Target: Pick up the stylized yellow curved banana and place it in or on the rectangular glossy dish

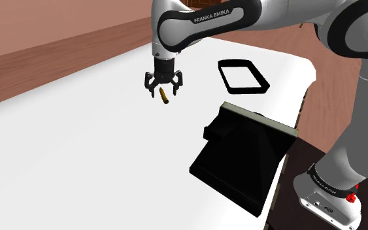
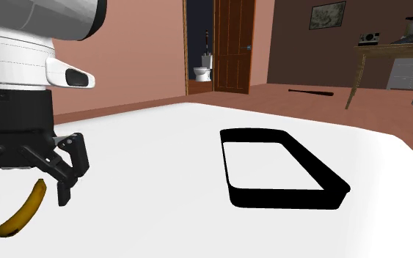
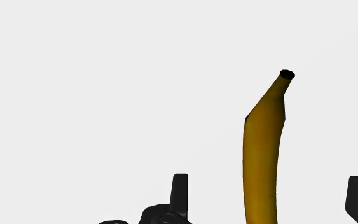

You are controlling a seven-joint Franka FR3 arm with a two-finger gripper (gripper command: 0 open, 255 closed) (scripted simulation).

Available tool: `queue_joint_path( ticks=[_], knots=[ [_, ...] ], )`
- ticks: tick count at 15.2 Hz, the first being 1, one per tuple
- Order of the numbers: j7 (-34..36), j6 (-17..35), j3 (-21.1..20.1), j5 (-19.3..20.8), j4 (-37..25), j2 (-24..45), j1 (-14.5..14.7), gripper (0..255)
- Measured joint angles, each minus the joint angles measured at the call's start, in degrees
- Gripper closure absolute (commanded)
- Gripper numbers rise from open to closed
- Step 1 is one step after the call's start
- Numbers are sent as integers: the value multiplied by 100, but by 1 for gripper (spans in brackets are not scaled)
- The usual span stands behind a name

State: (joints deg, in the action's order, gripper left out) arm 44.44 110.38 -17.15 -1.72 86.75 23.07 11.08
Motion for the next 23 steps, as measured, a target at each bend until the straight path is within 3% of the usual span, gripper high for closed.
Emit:
queue_joint_path(
  ticks=[11,23],
  knots=[
    [2,-33,-1,-2,-22,-10,-1,255],
    [73,-883,-18,0,-836,-58,25,255]
  ],
)
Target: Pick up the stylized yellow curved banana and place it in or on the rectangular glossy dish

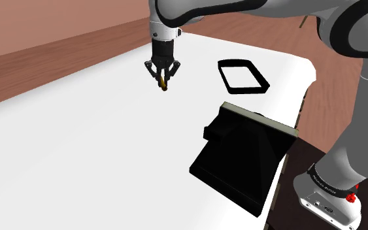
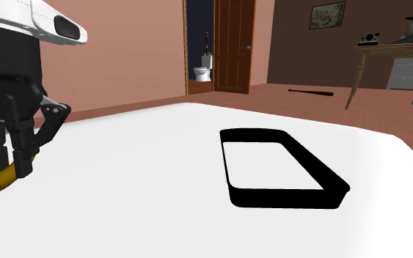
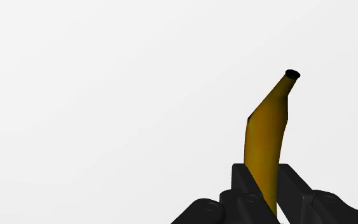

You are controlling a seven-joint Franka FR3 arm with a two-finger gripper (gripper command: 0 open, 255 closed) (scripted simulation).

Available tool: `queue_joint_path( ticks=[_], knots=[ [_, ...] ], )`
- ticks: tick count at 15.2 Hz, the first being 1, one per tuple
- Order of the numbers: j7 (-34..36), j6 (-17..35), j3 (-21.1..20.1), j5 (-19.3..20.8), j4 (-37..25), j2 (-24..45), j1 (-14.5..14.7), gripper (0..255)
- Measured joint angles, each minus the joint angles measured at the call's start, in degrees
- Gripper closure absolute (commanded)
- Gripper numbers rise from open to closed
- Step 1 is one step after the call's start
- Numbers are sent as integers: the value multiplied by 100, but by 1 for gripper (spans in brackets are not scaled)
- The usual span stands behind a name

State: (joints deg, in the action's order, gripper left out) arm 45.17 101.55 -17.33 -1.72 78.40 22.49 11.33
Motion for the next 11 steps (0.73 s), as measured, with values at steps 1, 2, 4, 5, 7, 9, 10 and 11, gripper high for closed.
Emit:
queue_joint_path(
  ticks=[1,2,4,5,7,9,10,11],
  knots=[
    [8,-67,0,5,-82,15,6,255],
    [29,-170,-3,17,-223,51,24,255],
    [39,-321,-8,9,-339,15,23,255],
    [53,-412,-9,18,-459,43,36,255],
    [72,-576,-10,30,-662,82,52,255],
    [98,-757,-13,45,-889,127,76,255],
    [107,-830,-14,50,-979,142,84,255],
    [64,-834,-10,20,-883,47,34,255]
  ],
)
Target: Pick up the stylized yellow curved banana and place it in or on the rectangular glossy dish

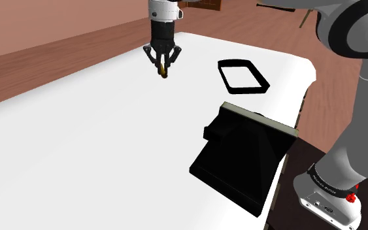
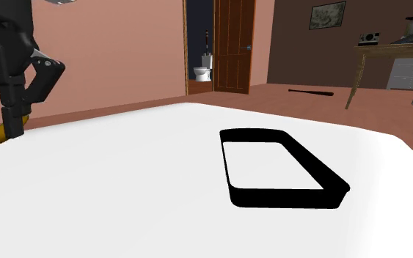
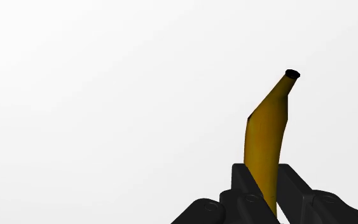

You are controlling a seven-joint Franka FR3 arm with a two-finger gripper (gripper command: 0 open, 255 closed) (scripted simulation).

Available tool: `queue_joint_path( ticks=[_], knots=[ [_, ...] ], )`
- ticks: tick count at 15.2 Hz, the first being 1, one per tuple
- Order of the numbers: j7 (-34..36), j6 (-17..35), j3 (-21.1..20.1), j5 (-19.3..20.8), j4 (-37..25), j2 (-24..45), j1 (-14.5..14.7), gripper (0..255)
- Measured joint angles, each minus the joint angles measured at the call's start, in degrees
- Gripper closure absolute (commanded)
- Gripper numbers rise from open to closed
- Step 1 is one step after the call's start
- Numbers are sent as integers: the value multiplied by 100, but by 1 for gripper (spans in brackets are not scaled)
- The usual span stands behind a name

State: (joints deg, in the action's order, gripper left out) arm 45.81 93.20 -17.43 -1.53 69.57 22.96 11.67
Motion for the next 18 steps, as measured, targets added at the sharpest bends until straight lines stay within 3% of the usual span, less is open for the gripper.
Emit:
queue_joint_path(
  ticks=[12,18],
  knots=[
    [-1543,427,457,-562,2303,-1732,-1141,255],
    [-2348,404,820,-665,2890,-2245,-1565,255]
  ],
)
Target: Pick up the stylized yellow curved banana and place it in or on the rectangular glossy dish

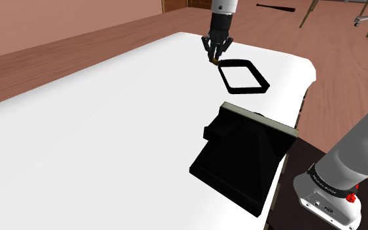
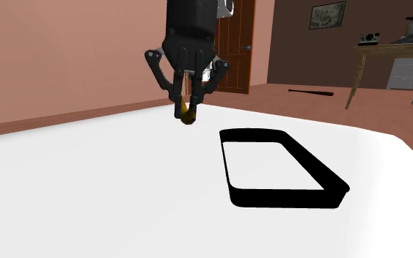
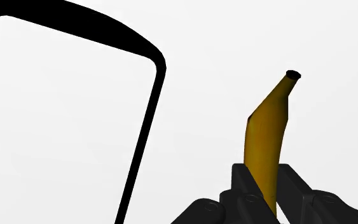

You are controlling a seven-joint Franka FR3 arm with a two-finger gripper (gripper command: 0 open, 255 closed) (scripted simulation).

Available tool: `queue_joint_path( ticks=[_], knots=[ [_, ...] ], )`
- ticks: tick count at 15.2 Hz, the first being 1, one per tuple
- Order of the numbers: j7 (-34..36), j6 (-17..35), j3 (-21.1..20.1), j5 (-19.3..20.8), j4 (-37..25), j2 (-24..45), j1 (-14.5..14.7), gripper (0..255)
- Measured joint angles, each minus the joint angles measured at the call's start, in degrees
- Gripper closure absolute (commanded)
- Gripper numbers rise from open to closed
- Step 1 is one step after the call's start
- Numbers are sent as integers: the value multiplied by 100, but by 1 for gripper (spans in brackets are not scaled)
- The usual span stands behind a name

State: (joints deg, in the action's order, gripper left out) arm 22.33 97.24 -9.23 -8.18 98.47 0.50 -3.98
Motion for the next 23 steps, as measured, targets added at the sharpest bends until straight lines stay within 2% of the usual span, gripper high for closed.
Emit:
queue_joint_path(
  ticks=[7,13,23],
  knots=[
    [-968,-51,496,8,449,-364,-472,255],
    [-1709,-175,897,77,505,-447,-830,255],
    [-1895,507,946,73,1193,-431,-873,255]
  ],
)
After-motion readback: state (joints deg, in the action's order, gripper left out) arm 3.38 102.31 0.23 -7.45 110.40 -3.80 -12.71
